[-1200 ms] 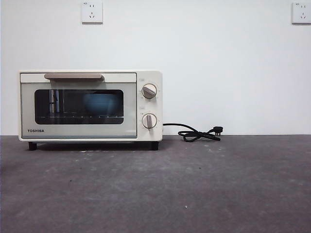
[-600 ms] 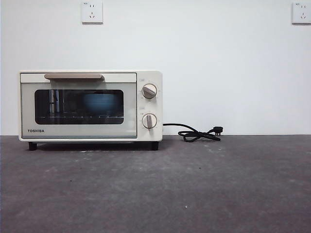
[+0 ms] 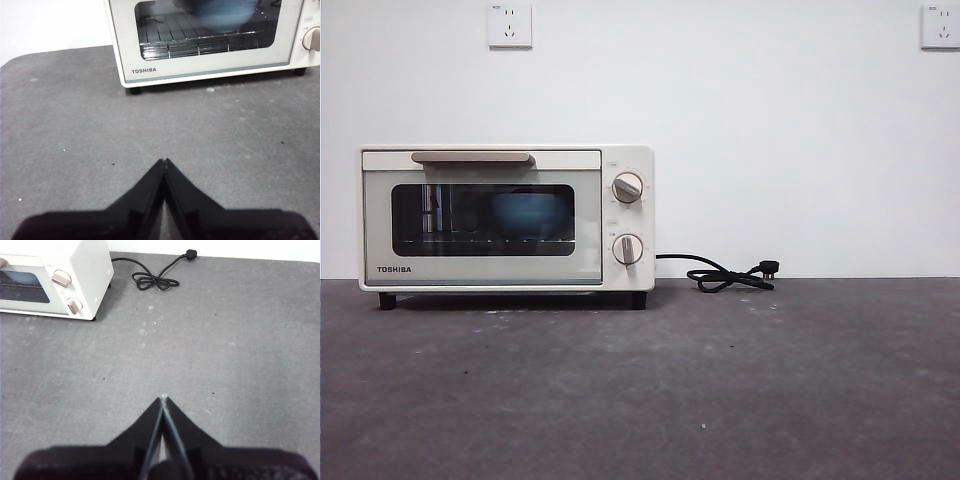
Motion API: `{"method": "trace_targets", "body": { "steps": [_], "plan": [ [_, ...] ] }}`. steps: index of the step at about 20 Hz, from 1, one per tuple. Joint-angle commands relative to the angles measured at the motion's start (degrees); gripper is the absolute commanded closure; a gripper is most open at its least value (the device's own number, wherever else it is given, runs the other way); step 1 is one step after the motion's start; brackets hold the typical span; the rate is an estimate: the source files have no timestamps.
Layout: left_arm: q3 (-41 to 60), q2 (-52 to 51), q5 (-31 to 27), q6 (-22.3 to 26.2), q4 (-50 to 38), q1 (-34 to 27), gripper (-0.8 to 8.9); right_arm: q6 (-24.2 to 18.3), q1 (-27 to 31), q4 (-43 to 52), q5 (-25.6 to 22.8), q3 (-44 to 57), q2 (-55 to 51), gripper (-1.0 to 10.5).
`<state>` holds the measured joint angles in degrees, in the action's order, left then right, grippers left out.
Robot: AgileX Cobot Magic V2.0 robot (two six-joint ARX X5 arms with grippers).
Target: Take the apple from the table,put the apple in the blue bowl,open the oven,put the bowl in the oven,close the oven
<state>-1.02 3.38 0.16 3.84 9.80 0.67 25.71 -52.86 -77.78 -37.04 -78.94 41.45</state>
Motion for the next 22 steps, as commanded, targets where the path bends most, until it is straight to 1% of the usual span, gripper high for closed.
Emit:
{"method": "trace_targets", "body": {
  "steps": [1,2,3,4,5,6,7,8,9,10,12,13,14,15,17,22],
  "plan": [
    [0.6,0.4,-0.1,-0.4,-0.4,0.1,8.17,-0.7,0.0,-1.6,-0.3,0.5,-0.1,9.4],
    [0.6,0.5,-0.1,-0.4,-0.4,0.1,8.17,-1.0,0.2,-1.5,-0.3,0.5,-0.1,9.4],
    [0.6,0.5,-0.1,-0.4,-0.4,0.1,8.17,-2.7,1.9,-1.6,-1.2,0.5,-0.2,9.4],
    [0.6,0.5,-0.1,-0.4,-0.3,0.1,8.17,-5.8,5.3,-1.6,-1.5,0.6,-1.0,9.4],
    [0.6,0.5,-0.1,-0.4,-0.4,0.1,8.17,-8.6,9.7,-1.6,-1.4,1.3,-1.3,9.4],
    [0.6,0.5,-0.2,-0.5,-0.4,0.1,8.17,-9.8,15.0,-1.6,-1.3,2.6,-1.8,9.4],
    [0.6,0.5,-0.2,-0.4,-0.4,0.1,8.17,-9.8,20.5,-1.2,-1.3,4.6,-2.7,9.4],
    [0.6,0.5,-0.1,-0.5,-0.3,0.1,8.17,-11.1,25.9,2.8,-0.6,8.0,-4.1,9.4],
    [0.6,0.7,-0.2,-0.4,-0.4,0.1,8.17,-14.5,31.1,10.5,2.4,12.7,-6.8,9.4],
    [0.6,0.7,-0.1,-0.4,-0.3,0.1,8.17,-19.0,35.7,20.7,9.1,18.4,-9.9,9.4],
    [0.6,0.7,-0.1,-0.5,-0.4,0.1,8.17,-27.6,43.5,42.1,26.3,31.8,-17.1,9.4],
    [0.6,0.8,-0.1,-0.5,-0.4,0.1,8.17,-30.5,46.6,51.1,33.6,38.5,-20.2,9.4],
    [0.6,0.8,-0.1,-0.5,-0.3,0.1,8.17,-31.9,49.0,57.7,39.1,44.7,-22.9,9.4],
    [0.6,0.8,-0.1,-0.5,-0.4,0.1,8.17,-31.9,51.0,62.0,42.2,50.2,-25.2,9.4],
    [0.6,0.8,-0.1,-0.4,-0.3,0.1,8.17,-31.9,53.7,65.1,43.7,59.0,-29.2,9.4],
    [0.6,0.8,-0.1,-0.5,-0.3,0.1,8.17,-31.9,54.8,65.0,43.4,69.3,-35.5,9.4]
  ]
}}
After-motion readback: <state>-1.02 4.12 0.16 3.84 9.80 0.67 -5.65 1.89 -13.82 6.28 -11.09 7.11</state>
